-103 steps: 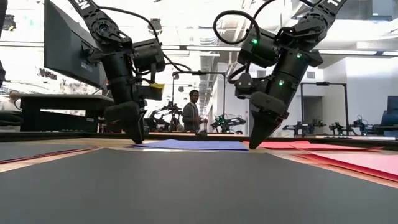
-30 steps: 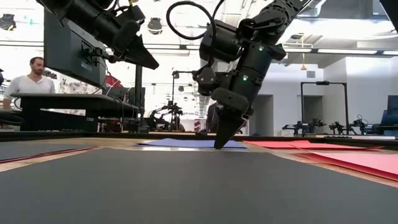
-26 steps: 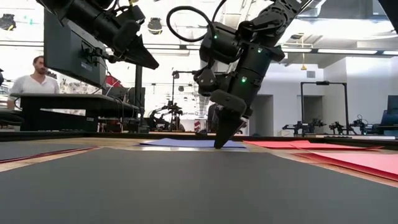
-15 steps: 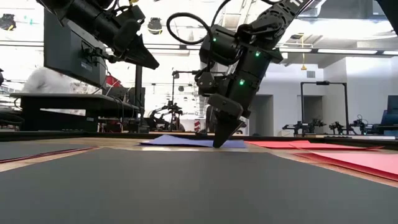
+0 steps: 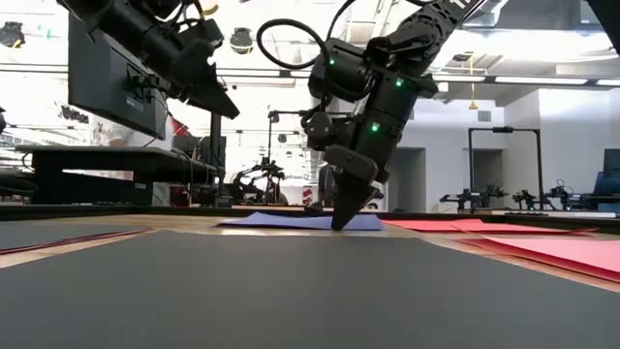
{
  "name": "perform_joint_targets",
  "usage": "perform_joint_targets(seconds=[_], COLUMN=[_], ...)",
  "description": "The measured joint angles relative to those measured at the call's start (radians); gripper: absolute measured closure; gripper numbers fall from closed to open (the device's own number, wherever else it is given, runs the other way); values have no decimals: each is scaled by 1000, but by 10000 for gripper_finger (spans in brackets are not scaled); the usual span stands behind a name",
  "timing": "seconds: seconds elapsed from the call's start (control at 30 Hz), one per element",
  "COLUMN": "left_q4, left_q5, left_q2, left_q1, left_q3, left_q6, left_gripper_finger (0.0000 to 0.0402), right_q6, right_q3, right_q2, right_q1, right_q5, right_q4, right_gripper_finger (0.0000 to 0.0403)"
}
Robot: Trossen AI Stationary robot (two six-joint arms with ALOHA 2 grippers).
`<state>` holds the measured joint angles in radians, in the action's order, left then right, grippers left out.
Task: Organize paper
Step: Stack the blue paper on top of the blue paper
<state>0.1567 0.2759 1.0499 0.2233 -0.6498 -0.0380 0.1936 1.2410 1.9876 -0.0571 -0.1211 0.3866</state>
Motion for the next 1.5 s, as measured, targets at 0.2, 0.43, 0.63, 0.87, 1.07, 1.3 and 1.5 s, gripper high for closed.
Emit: perform_joint_targets(seconds=[0.2, 0.43, 0.63, 0.87, 1.07, 1.3, 1.5], left_q4=[36, 43, 39, 46, 34, 34, 32], left_q5=[7, 6, 6, 5, -2, -20, -26], left_q2=[107, 258, 371, 460, 487, 488, 489], left_q1=[40, 94, 126, 138, 138, 138, 134], left_q3=[0, 0, 0, -5, -8, -8, -7], left_q6=[8, 2, 18, 33, 55, 88, 88], left_gripper_finger=[240, 240, 240, 240, 240, 240, 240], right_q6=[-8, -26, -19, 3, 8, 5, -5], right_q3=[43, 52, -1, -108, -113, -130, -246], right_q2=[-16, -72, -106, -106, -132, -133, -262], right_q1=[33, 42, -12, -110, -138, -157, -179], right_q5=[46, 35, -43, -45, -45, -46, -45], right_q4=[30, 86, 138, 77, 68, 59, -29], right_gripper_finger=[403, 403, 403, 403, 403, 403, 403])
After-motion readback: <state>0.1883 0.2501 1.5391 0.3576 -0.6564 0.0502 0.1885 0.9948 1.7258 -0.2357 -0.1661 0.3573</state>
